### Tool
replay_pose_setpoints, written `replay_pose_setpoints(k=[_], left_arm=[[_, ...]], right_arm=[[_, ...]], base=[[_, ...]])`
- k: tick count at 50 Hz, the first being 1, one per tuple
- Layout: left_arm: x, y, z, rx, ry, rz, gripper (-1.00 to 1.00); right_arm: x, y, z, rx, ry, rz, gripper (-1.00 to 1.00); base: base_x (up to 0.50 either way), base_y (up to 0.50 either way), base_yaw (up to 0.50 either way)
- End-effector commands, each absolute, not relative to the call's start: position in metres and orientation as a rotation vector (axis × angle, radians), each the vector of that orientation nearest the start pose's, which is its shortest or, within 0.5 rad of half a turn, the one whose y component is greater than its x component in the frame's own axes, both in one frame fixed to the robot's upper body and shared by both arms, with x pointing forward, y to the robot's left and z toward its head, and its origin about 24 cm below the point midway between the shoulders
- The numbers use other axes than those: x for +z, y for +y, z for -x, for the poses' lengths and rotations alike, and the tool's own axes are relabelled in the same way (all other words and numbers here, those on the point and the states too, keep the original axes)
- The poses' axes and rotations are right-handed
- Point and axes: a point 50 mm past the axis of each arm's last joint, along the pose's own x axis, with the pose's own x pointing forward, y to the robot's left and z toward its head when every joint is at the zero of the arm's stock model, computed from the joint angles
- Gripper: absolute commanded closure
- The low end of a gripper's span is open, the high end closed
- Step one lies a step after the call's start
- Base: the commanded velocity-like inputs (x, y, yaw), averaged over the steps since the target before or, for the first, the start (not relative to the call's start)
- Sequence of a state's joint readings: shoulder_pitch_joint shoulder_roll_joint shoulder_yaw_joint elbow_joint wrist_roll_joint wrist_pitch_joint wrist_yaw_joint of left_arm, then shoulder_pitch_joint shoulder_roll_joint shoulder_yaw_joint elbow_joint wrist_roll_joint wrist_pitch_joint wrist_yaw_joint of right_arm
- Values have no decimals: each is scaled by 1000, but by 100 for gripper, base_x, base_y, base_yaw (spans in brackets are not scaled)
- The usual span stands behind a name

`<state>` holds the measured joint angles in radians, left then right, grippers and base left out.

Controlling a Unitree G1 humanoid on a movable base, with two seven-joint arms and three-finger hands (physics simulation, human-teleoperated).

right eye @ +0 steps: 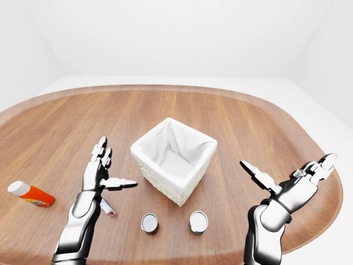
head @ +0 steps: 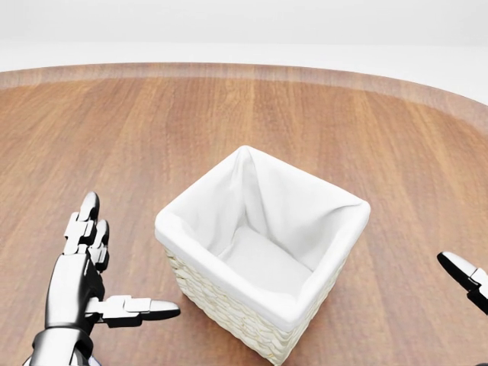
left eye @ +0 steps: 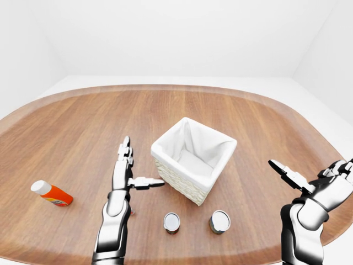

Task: Pick up the alphabet soup and the cream cheese box, and put them in the basket.

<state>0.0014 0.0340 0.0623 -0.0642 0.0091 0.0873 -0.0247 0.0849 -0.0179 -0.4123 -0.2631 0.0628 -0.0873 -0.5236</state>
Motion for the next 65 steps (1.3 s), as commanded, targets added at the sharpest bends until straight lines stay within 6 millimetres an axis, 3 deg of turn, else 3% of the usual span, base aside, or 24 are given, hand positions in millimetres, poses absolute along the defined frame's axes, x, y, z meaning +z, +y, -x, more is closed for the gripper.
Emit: replay_pose_setpoints(k=[1, 5, 8, 12, 17, 20, 31, 40, 46, 52, 56, 65], left_arm=[[91, 178, -243, 84, -152, -175, -100], [107, 183, -241, 189, -220, -309, -100], [132, 180, -237, 228, -331, -374, -100], [145, 177, -237, 280, -391, -491, -100], [170, 170, -235, 319, -501, -640, -100], [182, 160, -232, 313, -557, -817, -100], [175, 153, -232, 358, -447, -1276, -100], [181, 163, -227, 474, -375, -1514, -100], [184, 168, -226, 533, -349, -1597, -100], [177, 171, -229, 521, -332, -1560, -100], [195, 170, -227, 537, -379, -1510, -100], [195, 170, -227, 536, -382, -1510, -100]], right_arm=[[92, -274, -195, -940, -288, -24, -100], [93, -273, -193, -941, -295, -20, -100], [93, -273, -194, -941, -294, -20, -100], [92, -274, -194, -941, -290, -20, -100], [92, -273, -194, -938, -290, -19, -100], [93, -273, -194, -939, -292, -20, -100], [92, -273, -195, -940, -287, -21, -100], [92, -273, -195, -938, -287, -15, -100], [91, -273, -195, -939, -281, -13, -100], [90, -273, -195, -938, -279, -6, -100], [94, -273, -193, -941, -299, 1, -100], [94, -273, -193, -942, -299, 1, -100]], base=[[12, 1, 0], [11, 1, 0], [11, 1, 0], [10, 1, 0], [10, 1, 0], [8, 1, 0], [1, 0, 0], [0, 0, 0], [0, 0, 0], [0, 0, 0], [0, 0, 0], [0, 0, 0]])
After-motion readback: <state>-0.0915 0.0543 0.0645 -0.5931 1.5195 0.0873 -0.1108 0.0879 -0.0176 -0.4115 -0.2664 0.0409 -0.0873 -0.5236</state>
